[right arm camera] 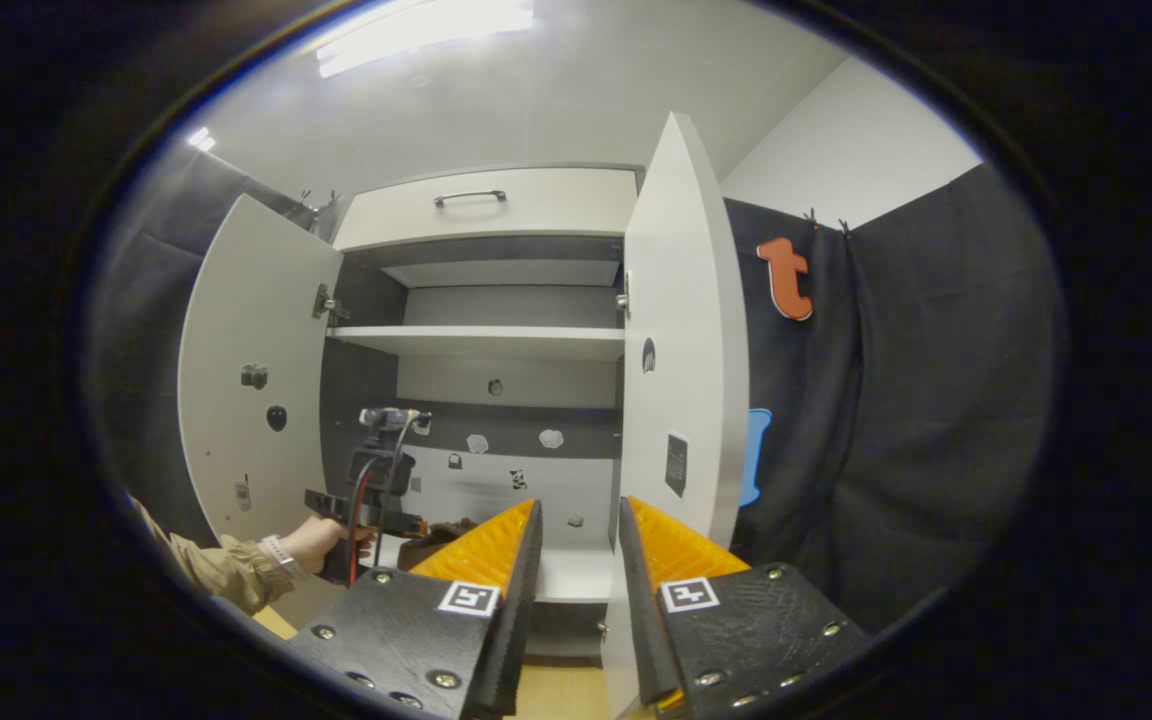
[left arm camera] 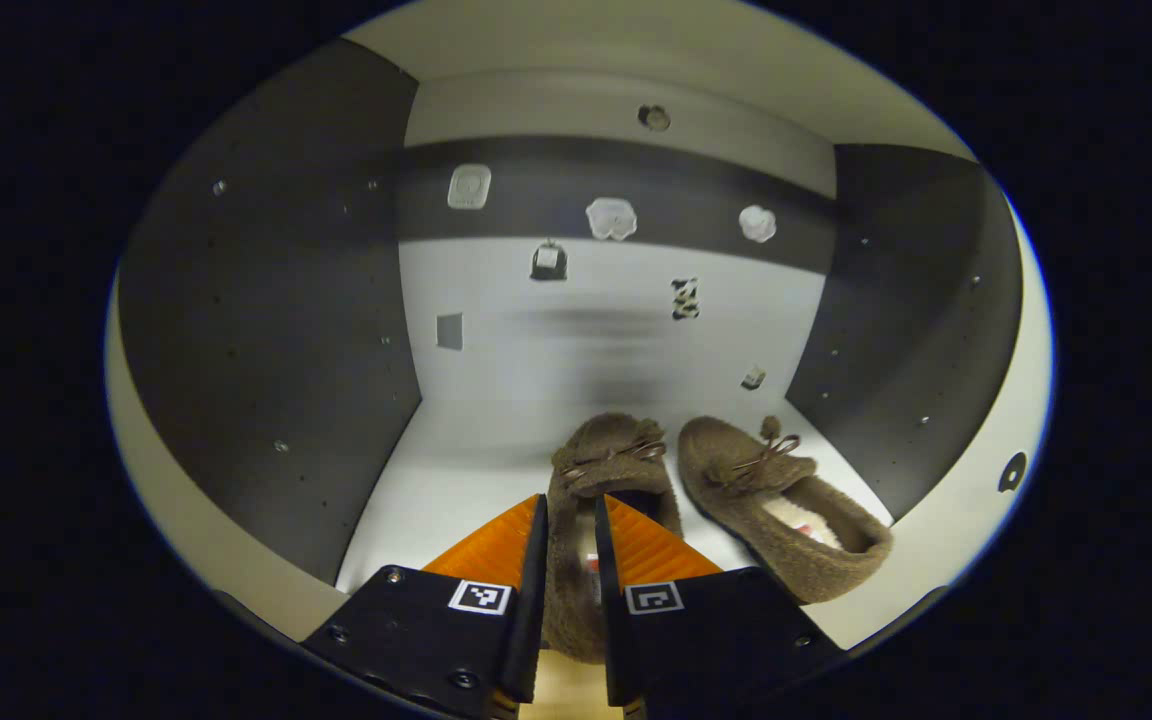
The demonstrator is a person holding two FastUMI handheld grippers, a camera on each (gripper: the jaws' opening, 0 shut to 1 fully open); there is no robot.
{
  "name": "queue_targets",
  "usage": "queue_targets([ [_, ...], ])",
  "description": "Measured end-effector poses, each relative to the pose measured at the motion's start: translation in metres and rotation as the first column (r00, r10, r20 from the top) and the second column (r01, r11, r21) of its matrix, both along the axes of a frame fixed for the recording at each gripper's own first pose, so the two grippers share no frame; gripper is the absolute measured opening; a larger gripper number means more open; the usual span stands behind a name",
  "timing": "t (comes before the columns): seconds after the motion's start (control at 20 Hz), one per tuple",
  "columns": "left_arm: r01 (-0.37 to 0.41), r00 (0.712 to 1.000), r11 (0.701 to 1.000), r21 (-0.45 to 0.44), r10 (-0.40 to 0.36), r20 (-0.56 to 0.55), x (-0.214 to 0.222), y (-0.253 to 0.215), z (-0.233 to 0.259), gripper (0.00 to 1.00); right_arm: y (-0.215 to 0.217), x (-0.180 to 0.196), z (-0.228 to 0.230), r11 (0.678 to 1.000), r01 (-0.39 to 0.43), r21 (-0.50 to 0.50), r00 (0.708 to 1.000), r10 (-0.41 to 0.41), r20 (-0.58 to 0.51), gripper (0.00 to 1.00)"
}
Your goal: Grab one shoe with the right hand and put it into the shoe cabinet, grab the other shoe with the left hand and put it into the shoe cabinet; then close the right door with the right hand and the left door with the left hand.
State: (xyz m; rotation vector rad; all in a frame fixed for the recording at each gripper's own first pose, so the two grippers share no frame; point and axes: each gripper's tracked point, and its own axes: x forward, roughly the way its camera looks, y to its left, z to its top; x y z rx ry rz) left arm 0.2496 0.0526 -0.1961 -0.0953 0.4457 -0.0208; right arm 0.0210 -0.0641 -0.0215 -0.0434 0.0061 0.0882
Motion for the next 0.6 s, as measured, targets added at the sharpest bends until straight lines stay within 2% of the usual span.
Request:
queue_targets([
  [0.25, 0.081, 0.983, 0.997, -0.006, -0.079, 0.167, -0.047, -0.017, 0.078, 0.29, -0.032, -0.022, 0.009, 0.998, 0.068, -0.013, 0.998, -0.067, 0.017, 0.44],
  [0.3, 0.098, 0.976, 0.995, -0.008, -0.094, 0.196, -0.058, -0.021, 0.093, 0.44, -0.043, -0.025, 0.009, 0.996, 0.092, -0.02, 0.996, -0.092, 0.019, 0.45],
  [0.35, 0.115, 0.969, 0.993, -0.013, -0.109, 0.22, -0.069, -0.025, 0.104, 0.39, -0.054, -0.026, 0.009, 0.993, 0.118, -0.028, 0.993, -0.118, 0.019, 0.44],
  [0.45, 0.151, 0.956, 0.988, -0.016, -0.142, 0.258, -0.09, -0.033, 0.124, 0.43, -0.078, -0.028, 0.003, 0.985, 0.167, -0.047, 0.986, -0.167, 0.009, 0.44],
  [0.6, 0.184, 0.936, 0.983, 0.003, -0.176, 0.305, -0.12, -0.038, 0.148, 0.44, -0.11, -0.028, -0.005, 0.972, 0.225, -0.059, 0.974, -0.226, -0.002, 0.46],
])
